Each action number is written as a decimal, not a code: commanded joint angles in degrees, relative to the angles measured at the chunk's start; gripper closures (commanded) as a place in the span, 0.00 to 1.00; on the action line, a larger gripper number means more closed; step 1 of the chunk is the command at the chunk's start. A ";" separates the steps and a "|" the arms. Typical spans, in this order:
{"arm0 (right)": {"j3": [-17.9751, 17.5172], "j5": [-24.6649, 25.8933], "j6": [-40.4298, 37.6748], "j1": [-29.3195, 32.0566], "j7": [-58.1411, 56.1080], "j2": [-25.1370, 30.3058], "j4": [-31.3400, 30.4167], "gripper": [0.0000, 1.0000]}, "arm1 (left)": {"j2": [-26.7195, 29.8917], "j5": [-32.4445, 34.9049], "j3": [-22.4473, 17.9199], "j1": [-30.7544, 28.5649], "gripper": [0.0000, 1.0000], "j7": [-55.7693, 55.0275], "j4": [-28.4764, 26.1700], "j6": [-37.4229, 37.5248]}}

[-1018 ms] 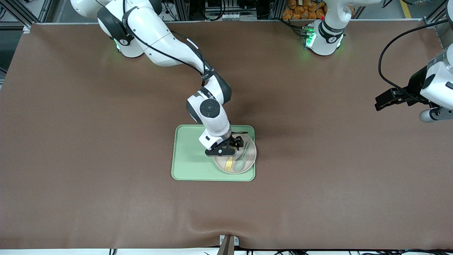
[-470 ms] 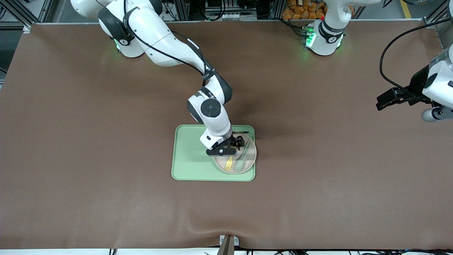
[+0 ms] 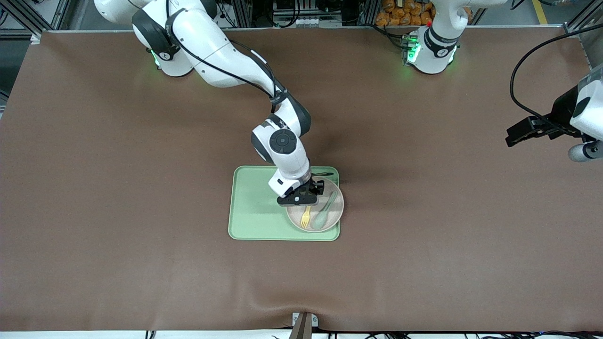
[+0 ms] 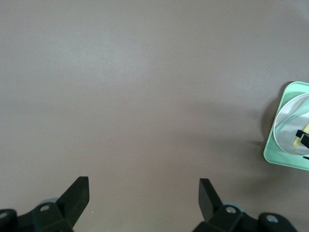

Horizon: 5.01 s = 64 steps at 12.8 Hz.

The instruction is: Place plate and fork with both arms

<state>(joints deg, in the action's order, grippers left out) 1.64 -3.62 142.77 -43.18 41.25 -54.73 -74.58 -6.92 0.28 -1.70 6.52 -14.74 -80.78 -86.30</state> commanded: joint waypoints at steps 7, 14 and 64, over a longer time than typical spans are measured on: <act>0.47 -0.33 -0.47 -0.86 -1.44 0.93 1.81 1.00 | 5.94 -0.46 3.82 -5.74 0.00 4.53 -4.46 1.05; 0.82 -0.60 -7.14 1.07 -1.35 6.91 1.37 1.00 | 6.56 -0.63 0.64 -2.91 0.00 7.97 -5.52 1.05; 9.09 -0.60 -8.64 5.82 -9.61 17.02 -19.73 0.00 | 4.02 -0.63 1.78 -3.00 0.00 7.97 -5.70 -0.71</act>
<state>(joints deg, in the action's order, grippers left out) 11.17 -4.35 134.50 -38.82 32.63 -39.30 -93.93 -3.20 0.16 0.15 3.77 -7.81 -86.17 -86.37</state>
